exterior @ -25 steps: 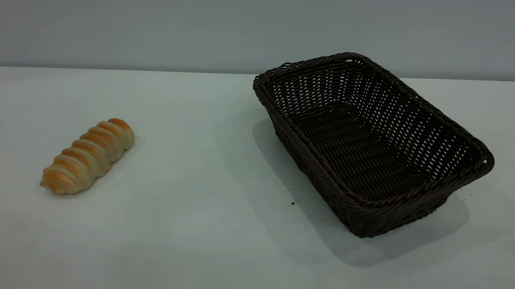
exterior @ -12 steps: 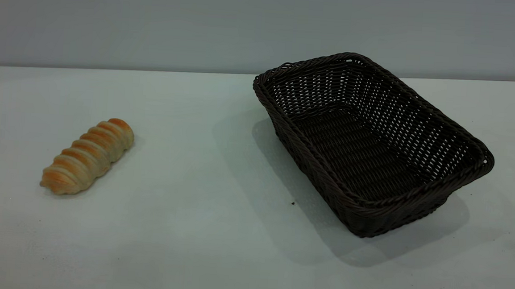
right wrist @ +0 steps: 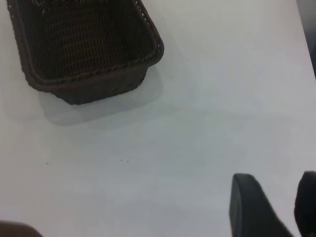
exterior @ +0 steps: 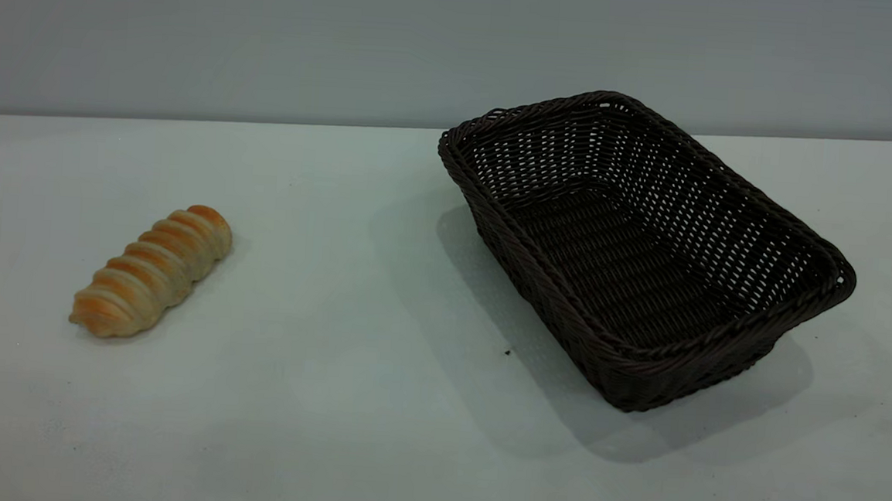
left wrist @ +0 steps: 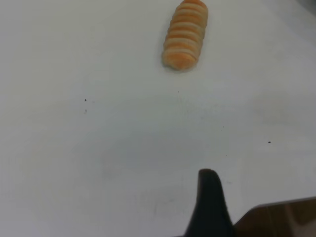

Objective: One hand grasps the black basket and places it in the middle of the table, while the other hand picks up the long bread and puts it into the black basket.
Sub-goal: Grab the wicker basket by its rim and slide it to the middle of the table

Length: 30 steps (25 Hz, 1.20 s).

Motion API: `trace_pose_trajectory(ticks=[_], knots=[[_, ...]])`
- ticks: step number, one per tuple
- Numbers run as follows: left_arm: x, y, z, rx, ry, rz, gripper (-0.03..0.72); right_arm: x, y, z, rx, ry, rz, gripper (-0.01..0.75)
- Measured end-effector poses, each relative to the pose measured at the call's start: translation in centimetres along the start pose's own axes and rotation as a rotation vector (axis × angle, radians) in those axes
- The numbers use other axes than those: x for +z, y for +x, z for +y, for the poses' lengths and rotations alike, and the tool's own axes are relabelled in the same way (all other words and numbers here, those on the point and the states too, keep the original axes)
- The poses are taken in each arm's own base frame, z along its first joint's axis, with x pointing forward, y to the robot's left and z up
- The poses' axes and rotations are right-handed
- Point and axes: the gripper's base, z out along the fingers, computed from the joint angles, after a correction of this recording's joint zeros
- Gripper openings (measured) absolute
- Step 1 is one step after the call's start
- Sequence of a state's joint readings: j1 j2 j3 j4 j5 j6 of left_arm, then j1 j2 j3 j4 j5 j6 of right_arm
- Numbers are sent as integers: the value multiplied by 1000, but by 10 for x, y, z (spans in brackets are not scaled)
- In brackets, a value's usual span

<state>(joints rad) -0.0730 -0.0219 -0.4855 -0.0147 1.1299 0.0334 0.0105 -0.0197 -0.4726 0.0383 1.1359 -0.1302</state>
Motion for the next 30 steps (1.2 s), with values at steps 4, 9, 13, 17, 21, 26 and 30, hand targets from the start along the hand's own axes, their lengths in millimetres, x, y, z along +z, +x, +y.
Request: trace_pose_trajectory(ticks=[4, 9, 13, 17, 21, 26, 30], knots=[[0, 0, 0, 0, 0, 0, 583, 0, 0, 0, 0, 0, 0, 239], [0, -1, 0, 30, 0, -7, 583, 0, 0, 0, 0, 0, 0, 239], [-2, -3, 0, 36, -2, -30, 583, 0, 0, 1, 4, -8, -1, 239], [-2, -4, 0, 38, -2, -41, 583, 0, 0, 1, 4, -9, -1, 242], [-2, -9, 0, 36, -2, -46, 583, 0, 0, 1, 6, -12, -3, 288], [12, -29, 1, 20, 0, 4, 583, 3, -13, 3, 19, -45, 0, 421], [25, -50, 2, -34, 1, 64, 583, 18, -29, 5, 16, -109, 61, 496]])
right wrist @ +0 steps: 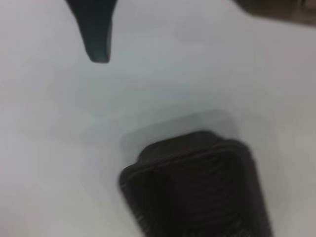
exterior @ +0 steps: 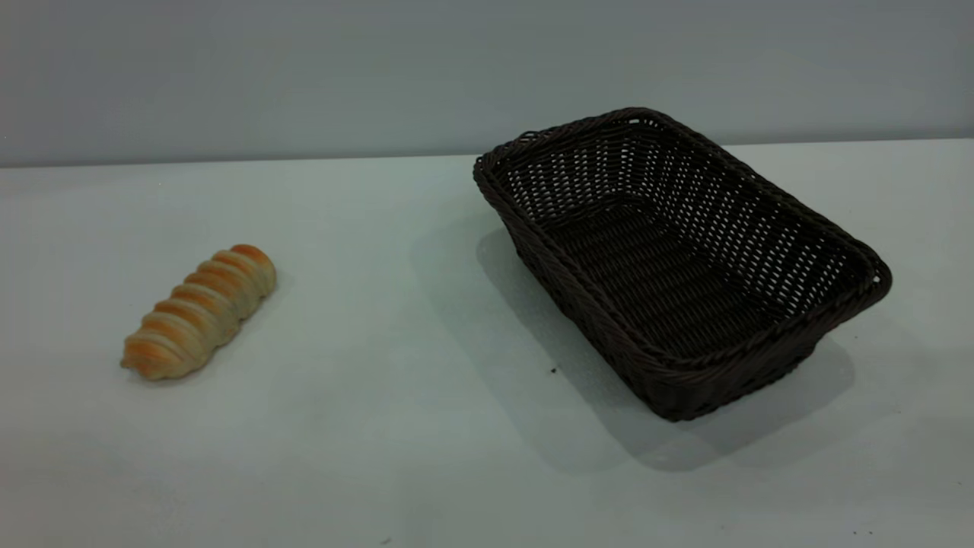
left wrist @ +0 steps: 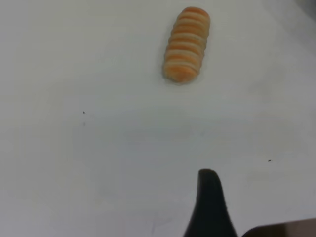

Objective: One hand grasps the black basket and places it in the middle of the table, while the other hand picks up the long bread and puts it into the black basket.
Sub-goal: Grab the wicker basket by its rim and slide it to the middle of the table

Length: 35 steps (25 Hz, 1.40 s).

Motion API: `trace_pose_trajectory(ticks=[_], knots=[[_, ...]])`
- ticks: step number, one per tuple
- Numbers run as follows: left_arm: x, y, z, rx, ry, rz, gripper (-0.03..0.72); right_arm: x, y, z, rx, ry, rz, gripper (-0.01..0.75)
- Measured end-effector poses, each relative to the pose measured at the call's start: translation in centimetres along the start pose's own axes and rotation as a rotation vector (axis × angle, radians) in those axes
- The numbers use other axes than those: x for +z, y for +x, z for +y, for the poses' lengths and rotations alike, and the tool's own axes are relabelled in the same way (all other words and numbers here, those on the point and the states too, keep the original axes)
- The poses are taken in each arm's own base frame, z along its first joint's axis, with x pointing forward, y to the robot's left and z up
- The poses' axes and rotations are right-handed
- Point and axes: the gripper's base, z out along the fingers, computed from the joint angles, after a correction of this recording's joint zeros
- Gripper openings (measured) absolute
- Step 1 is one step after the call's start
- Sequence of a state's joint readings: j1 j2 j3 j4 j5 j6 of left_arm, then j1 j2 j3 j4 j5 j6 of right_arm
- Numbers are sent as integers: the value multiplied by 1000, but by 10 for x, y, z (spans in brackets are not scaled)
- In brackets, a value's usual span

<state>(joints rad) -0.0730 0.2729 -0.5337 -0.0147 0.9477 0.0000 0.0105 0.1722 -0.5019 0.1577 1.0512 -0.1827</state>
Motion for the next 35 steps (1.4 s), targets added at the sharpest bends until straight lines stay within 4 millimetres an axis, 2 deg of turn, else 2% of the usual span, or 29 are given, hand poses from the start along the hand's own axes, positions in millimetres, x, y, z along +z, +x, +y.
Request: trace_pose_trajectory(ticks=[6, 9, 14, 19, 25, 31, 35], knots=[[1, -40, 0, -59, 0, -13, 583, 28, -29, 1, 38, -109, 170, 508], [6, -53, 0, -73, -1, 17, 583, 46, -45, 1, 79, -152, 254, 510], [18, -65, 0, -123, -4, 58, 583, 89, -64, -4, 138, -197, 397, 510], [18, -67, 0, -138, -3, 32, 584, 135, -66, -6, 249, -235, 513, 510], [18, -68, 0, -140, -4, 25, 584, 173, -66, -10, 363, -223, 518, 510], [18, -69, 0, -140, -3, 17, 584, 210, -68, -16, 525, -174, 446, 510], [18, -70, 0, -140, -3, 7, 584, 241, -56, -21, 640, -120, 472, 510]])
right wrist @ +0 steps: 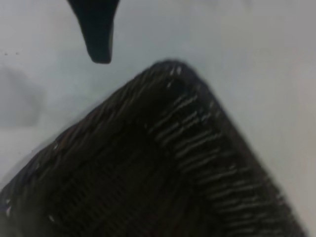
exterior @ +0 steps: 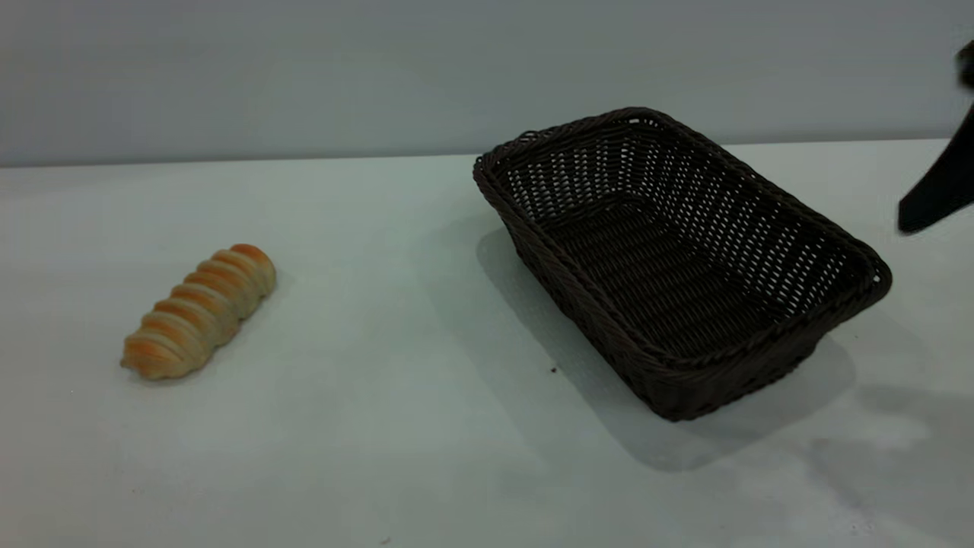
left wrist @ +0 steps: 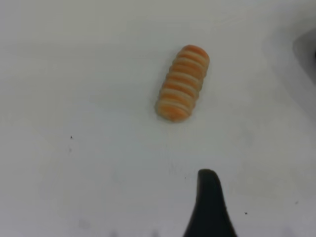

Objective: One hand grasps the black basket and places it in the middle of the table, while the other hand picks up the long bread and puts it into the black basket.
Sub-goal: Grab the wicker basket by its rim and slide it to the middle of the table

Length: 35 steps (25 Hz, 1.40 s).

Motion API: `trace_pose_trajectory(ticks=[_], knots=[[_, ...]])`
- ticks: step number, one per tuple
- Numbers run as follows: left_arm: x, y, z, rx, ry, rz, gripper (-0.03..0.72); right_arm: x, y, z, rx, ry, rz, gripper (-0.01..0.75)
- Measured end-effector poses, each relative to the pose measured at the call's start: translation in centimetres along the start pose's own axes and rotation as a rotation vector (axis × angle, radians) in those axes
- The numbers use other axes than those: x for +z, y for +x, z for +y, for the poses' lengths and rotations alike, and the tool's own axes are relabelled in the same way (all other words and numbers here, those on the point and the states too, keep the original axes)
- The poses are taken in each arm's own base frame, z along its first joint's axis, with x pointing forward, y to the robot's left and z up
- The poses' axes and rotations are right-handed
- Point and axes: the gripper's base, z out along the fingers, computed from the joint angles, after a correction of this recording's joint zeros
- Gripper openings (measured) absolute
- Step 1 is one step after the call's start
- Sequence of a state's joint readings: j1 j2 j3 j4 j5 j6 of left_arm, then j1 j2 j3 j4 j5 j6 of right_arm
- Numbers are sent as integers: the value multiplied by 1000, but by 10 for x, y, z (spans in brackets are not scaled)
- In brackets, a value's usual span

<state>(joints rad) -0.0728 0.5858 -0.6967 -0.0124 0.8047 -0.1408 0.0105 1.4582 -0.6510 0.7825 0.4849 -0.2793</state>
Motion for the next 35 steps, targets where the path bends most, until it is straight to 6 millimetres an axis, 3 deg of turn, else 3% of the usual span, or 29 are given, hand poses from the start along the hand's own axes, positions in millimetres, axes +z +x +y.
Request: trace_pose_trajectory(ticks=[6, 35], knots=[[0, 0, 0, -1, 0, -4, 584, 37, -2, -14, 159, 32, 33, 510], [0, -1, 0, -3, 2, -11, 584, 125, -33, -36, 315, 110, 106, 509]])
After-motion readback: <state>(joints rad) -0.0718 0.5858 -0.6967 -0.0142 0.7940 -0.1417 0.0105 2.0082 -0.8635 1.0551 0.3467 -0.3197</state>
